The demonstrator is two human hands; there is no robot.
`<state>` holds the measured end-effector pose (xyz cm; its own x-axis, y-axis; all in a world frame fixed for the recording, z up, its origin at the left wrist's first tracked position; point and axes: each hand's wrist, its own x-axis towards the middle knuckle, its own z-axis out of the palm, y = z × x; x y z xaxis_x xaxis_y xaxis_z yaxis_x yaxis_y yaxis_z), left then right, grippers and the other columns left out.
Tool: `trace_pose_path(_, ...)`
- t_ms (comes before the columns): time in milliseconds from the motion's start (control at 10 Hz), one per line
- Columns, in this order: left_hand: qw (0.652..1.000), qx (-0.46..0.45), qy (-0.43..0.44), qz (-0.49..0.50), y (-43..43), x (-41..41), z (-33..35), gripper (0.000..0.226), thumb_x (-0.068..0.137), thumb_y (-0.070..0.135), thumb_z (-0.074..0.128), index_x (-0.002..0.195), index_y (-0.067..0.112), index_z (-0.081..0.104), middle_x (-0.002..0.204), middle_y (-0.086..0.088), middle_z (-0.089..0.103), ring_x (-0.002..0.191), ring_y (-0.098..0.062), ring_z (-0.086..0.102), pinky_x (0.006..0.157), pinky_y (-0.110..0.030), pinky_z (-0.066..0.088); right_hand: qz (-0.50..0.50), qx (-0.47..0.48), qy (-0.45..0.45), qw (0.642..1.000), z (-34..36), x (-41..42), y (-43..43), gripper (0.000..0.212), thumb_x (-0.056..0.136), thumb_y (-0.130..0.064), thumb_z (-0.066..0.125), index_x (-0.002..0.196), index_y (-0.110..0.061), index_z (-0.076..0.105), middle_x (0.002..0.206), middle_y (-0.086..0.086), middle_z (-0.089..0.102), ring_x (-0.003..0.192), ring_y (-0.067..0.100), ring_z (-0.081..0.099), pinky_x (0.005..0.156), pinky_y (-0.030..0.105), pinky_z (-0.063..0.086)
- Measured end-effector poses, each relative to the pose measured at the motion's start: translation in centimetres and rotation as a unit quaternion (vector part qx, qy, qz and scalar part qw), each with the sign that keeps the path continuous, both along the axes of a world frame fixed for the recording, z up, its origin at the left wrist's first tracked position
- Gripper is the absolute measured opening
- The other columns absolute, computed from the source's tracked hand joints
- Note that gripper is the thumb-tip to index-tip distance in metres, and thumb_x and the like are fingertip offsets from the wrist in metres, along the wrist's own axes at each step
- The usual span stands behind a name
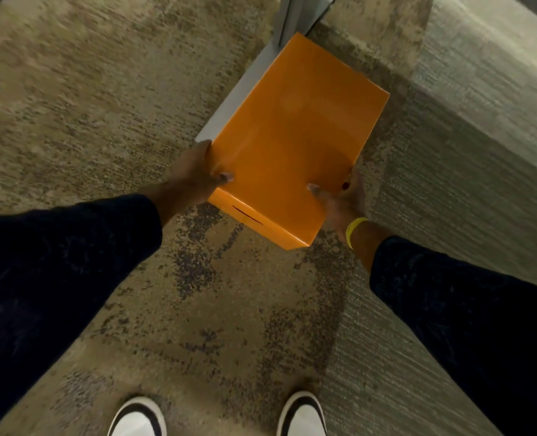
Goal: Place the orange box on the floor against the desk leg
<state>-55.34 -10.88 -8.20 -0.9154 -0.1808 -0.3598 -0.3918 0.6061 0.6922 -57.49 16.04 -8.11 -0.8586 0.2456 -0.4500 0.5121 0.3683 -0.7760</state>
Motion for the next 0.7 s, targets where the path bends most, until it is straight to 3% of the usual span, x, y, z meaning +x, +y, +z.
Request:
trace_pose_path(100, 1.000, -0.020, -0.006, 0.017, -0.5, -1.3, 0.0, 0.072, 0.079, 0.029, 0.078, 0.140, 0.009, 0.045, 0.137, -0.019, 0.057, 0.114, -0.037, 0.059, 0.079, -0.042, 0.050, 0.005, 0.006, 0.002, 1.000, -0.3, -1.2, -0.5, 0.106, 0.076, -0.024, 0.086, 0.158, -0.017, 0.021, 0.157, 0.013, 0.041, 0.136, 0.034, 0.051, 0.108, 0.053, 0.048)
trace_pose_path(400, 0.998, -0.062, -0.026, -0.014, -0.5, -1.8, -0.2, 0.070, 0.081, 0.040, 0.072, 0.139, 0.012, 0.042, 0.135, -0.017, 0.057, 0.114, -0.038, 0.058, 0.085, -0.046, 0.051, 0.046, 0.036, -0.009, 0.998, -0.2, -1.8, -0.3, 0.105, 0.081, -0.030, 0.081, 0.159, -0.016, 0.013, 0.162, 0.012, 0.033, 0.144, 0.035, 0.042, 0.114, 0.053, 0.041)
trace_pose_path(500, 0.993, -0.105, -0.032, -0.036, -0.6, -0.2, 0.1, 0.088, 0.082, 0.050, 0.067, 0.150, 0.014, 0.025, 0.148, -0.018, 0.043, 0.129, -0.040, 0.047, 0.096, -0.052, 0.046, 0.109, 0.157, -0.014, 0.982, 0.5, -0.1, -0.6, 0.104, 0.085, -0.044, 0.073, 0.160, -0.016, 0.008, 0.167, 0.013, 0.018, 0.148, 0.037, 0.032, 0.116, 0.047, 0.037)
trace_pose_path(600, 0.988, -0.137, -0.025, -0.071, -0.6, 1.9, 0.5, 0.095, 0.082, 0.056, 0.064, 0.154, 0.017, 0.015, 0.156, -0.018, 0.031, 0.137, -0.042, 0.040, 0.102, -0.056, 0.042, 0.181, 0.207, -0.005, 0.961, 1.1, 1.8, -0.7, 0.102, 0.087, -0.047, 0.069, 0.160, -0.019, 0.004, 0.169, 0.013, 0.008, 0.151, 0.038, 0.023, 0.116, 0.049, 0.035)
trace_pose_path(700, 0.956, -0.240, 0.004, -0.170, 0.0, 4.3, 1.6, 0.098, 0.082, 0.065, 0.056, 0.154, 0.020, 0.009, 0.164, -0.017, 0.019, 0.146, -0.042, 0.026, 0.112, -0.061, 0.030, 0.262, 0.241, 0.011, 0.934, 1.3, 3.8, -0.8, 0.101, 0.089, -0.048, 0.066, 0.160, -0.021, 0.001, 0.170, 0.011, -0.001, 0.157, 0.034, 0.005, 0.121, 0.056, 0.024)
